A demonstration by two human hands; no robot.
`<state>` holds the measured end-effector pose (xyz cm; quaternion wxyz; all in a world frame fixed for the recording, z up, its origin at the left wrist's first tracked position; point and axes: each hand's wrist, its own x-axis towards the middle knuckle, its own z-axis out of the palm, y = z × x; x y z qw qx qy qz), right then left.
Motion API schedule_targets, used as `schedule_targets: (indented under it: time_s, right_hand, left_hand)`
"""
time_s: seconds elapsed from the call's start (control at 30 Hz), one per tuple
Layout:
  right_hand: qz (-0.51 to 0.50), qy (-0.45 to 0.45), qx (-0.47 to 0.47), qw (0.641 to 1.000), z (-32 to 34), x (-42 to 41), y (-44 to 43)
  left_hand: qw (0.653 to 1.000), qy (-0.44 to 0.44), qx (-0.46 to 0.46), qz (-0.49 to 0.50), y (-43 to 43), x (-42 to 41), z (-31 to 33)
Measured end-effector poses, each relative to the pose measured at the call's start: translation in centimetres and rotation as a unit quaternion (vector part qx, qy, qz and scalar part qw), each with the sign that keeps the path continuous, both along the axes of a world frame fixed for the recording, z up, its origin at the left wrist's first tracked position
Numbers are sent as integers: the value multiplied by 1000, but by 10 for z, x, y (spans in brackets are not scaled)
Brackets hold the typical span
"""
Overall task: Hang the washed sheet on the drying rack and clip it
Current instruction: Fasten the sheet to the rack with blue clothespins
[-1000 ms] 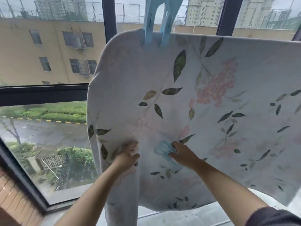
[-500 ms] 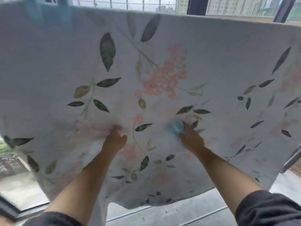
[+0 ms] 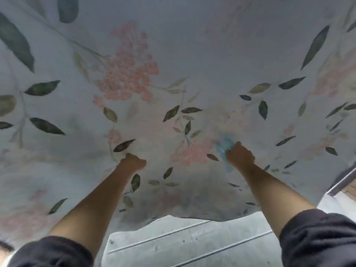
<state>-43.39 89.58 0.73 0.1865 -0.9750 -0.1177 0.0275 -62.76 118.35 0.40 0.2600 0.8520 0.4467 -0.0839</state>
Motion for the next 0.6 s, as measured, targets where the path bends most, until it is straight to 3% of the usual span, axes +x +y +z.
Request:
schedule_targets:
  time_s: [0.03, 0.1, 0.17, 0.27, 0.33, 0.4, 0.43, 0.47, 0.53, 0.6]
  right_hand:
    - [-28, 27, -39, 998, -9, 4, -17]
    - [40, 20, -71, 996, -25, 5, -35]
    - [179, -34, -41, 982, -32, 1, -31]
    - [323, -151, 51, 933, -19, 12, -18]
    - [288, -186, 59, 937, -15, 33, -16]
    - [102, -92, -4, 990, -20, 69, -29]
    - [14, -23, -45, 999, -24, 81, -39]
    - [-30, 6, -67, 997, -31, 87, -48]
    - [-6, -26, -68, 997, -42, 93, -59]
    - [83, -100, -11, 991, -46, 90, -63]
  left_hand:
    - [998, 47, -3, -35, -9, 1, -4]
    - [992, 9, 5, -127, -36, 21, -7]
    - [969, -144, -42, -199, -67, 42, -3]
    - [885, -405, -91, -209, -95, 82, 5]
    - [898, -411, -14, -154, -86, 108, -4]
    - [967, -221, 27, -123, -77, 126, -12]
    - [983, -133, 34, -124, -73, 132, -16]
    - [978, -139, 68, -139, -73, 136, -20]
    - [929, -296, 124, -187, -81, 151, -23]
    - [897, -400, 15, -186, -104, 159, -11]
